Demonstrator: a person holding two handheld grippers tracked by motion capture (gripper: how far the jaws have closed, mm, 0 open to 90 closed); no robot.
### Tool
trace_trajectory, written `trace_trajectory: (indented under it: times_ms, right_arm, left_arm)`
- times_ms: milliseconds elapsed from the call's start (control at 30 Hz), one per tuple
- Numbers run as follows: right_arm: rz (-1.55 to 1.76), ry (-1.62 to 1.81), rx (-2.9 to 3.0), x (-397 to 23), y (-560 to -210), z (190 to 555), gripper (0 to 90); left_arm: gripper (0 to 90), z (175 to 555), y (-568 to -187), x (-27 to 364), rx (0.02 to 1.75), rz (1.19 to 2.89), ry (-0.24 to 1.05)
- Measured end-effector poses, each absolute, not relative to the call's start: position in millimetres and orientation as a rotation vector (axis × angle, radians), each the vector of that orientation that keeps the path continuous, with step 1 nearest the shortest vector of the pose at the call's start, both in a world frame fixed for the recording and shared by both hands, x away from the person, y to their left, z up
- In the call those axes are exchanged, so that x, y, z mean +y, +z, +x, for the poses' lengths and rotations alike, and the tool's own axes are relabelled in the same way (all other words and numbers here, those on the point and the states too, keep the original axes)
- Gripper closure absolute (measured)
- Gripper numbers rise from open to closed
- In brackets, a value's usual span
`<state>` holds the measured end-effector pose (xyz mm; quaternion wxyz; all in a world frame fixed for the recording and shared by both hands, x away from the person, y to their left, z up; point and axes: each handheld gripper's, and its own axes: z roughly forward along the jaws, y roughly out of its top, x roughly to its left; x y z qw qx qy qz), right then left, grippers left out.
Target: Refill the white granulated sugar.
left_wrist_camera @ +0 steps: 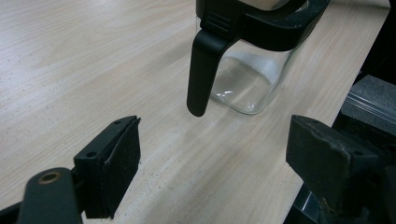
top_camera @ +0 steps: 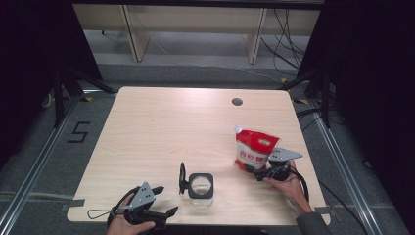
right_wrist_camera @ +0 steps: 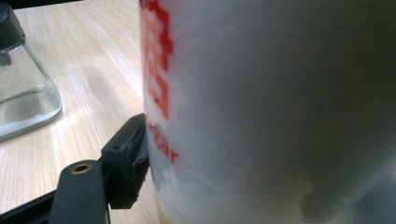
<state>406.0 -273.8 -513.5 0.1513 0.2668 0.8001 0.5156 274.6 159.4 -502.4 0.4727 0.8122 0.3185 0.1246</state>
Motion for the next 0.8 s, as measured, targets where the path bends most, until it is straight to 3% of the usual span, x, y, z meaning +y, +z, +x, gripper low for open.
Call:
trace_trajectory:
  times_ms: [800]
  right_arm:
    - [0.716, 1.37, 2.253, -266.2, -509.9, 397.0, 36.0]
  left_arm:
    - [18.8, 274.2, -500.4, 162.4, 0.774, 1.987, 0.323]
